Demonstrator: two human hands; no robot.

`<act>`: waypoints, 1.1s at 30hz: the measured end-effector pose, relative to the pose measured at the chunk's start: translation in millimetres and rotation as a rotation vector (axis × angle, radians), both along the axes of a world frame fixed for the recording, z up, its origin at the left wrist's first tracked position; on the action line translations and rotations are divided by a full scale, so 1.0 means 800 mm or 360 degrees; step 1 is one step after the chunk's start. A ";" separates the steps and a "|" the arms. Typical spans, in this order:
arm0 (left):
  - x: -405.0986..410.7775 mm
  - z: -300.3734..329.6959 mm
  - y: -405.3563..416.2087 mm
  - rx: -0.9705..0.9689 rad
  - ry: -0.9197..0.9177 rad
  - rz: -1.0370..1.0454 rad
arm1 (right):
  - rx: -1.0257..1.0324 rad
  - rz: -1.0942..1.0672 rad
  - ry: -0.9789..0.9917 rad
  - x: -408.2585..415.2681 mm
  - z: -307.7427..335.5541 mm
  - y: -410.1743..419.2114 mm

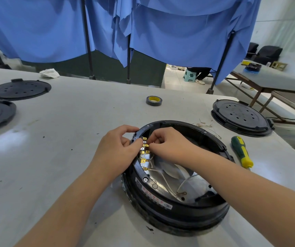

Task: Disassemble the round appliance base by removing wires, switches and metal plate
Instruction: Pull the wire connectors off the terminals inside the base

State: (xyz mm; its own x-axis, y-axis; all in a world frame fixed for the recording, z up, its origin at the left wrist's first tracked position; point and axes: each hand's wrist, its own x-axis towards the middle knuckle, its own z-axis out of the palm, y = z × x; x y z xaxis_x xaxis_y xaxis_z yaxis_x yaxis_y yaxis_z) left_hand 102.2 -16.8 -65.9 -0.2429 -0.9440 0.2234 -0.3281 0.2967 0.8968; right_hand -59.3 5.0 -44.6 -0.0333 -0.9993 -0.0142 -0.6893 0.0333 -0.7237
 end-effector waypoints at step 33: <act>0.000 0.000 0.000 -0.0022 -0.0012 -0.0004 | 0.0371 -0.0040 -0.0298 0.007 0.023 0.010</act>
